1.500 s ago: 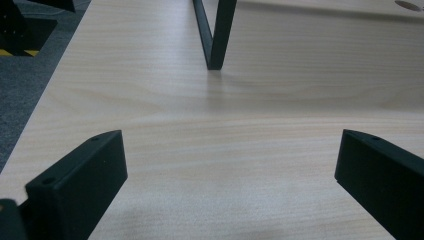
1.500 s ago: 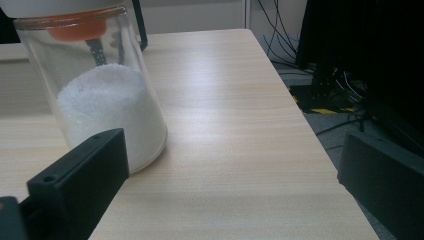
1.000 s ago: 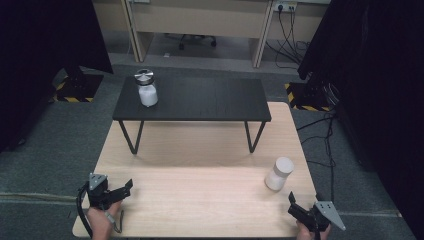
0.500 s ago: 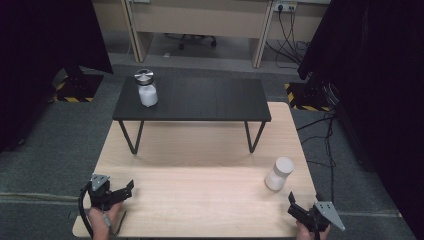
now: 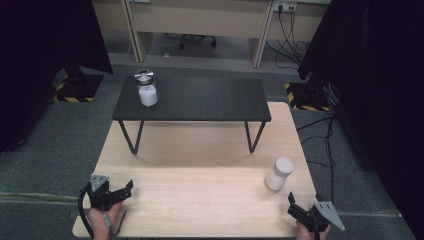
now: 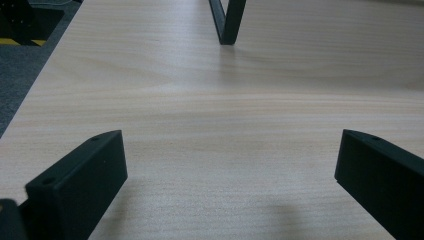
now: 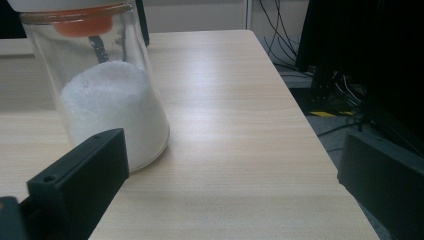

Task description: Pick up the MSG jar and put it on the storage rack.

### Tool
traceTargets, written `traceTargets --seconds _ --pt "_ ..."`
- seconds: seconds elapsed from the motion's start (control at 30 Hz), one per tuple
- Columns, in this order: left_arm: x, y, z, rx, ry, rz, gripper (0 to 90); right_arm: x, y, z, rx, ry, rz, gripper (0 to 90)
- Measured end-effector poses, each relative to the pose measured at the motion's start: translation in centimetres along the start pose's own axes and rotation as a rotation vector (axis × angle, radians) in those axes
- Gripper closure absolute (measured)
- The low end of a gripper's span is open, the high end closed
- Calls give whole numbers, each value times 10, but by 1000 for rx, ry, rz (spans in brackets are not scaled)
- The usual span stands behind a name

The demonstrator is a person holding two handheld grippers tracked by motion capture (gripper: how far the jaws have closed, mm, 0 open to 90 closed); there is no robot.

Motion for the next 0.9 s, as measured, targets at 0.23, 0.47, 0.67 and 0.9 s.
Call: traceTargets --seconds 0.23,0.47,0.67,0.9 --pt "0 -1 1 -4 8 6 0 0 1 0 -11 -1 -11 3" --pt "-1 -2 1 -9 11 14 0 3 -2 -5 -44 -37 -15 3" --pt "-1 1 1 12 11 10 0 2 -3 -5 -28 -28 -5 3" --pt "-1 6 1 47 10 -3 0 1 -5 -6 -21 -22 -15 3"
Point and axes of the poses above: each handheld gripper's, and its own axes: x roughly forward along the jaws, z roughly out of its underside, y roughly to its right, the point moved 5 cm from there along x, roughly forward along the jaws, and after that the axes turned 9 degrees about -z, right-handed, at the moved point
